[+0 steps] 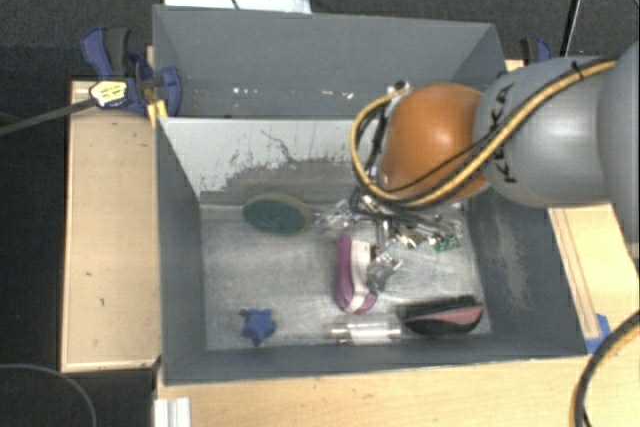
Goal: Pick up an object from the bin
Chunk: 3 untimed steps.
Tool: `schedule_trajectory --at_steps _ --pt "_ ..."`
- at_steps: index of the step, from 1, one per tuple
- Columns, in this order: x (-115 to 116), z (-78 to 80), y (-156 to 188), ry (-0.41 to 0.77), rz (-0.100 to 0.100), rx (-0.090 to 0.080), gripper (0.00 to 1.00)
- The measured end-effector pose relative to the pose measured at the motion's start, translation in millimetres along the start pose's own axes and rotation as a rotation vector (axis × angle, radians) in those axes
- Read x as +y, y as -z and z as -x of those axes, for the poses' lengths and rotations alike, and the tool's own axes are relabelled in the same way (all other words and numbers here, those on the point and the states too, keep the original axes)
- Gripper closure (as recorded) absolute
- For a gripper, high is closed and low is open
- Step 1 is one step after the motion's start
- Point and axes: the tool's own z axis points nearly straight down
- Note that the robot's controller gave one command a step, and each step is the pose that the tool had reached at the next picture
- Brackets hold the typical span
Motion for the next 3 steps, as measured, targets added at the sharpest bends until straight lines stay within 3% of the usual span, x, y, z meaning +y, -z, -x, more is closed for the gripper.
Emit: schedule_trajectory --at_steps 1,2,3 --pt "5 13.7 29 0.292 0.0 0.005 0.0" --pt "-6 -14.4 -8 0.522 0.006 0.013 0.0" --pt "-6 -13.5 -7 0.518 0.006 0.012 1.0"
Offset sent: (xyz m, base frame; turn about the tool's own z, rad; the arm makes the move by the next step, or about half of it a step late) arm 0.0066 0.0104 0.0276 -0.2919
